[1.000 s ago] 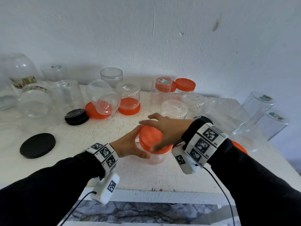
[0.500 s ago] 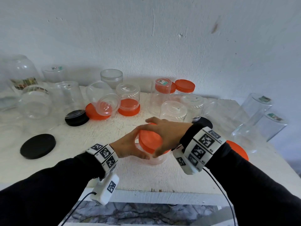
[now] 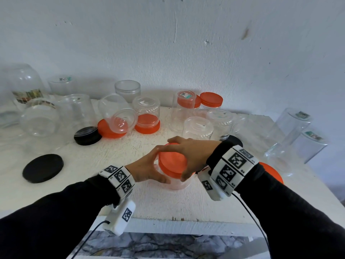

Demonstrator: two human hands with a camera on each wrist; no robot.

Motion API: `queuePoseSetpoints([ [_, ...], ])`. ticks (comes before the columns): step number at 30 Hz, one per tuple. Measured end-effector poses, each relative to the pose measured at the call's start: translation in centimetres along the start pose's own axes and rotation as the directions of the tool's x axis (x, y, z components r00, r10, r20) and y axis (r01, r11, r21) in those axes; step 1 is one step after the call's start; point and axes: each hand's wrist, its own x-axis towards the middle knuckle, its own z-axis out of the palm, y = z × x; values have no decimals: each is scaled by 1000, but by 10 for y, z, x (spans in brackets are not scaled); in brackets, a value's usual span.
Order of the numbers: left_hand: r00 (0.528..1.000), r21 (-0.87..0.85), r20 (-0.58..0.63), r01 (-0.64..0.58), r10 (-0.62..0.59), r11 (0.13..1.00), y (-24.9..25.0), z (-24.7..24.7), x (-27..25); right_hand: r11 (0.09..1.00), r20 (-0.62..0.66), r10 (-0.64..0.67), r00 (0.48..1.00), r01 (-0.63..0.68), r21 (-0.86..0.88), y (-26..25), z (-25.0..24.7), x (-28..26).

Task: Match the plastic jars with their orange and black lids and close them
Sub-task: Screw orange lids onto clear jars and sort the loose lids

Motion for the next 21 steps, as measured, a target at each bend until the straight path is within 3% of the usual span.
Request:
queuePoseSetpoints([
  [10,1000,-76,-27,-1,-1,997,0,1,2,1000,-187,26,982,-27,-1,9,8,2],
  [21,996,109,-84,28,-19,994,9,2,0,994,-336,97,937,-75,79,2,20,2],
])
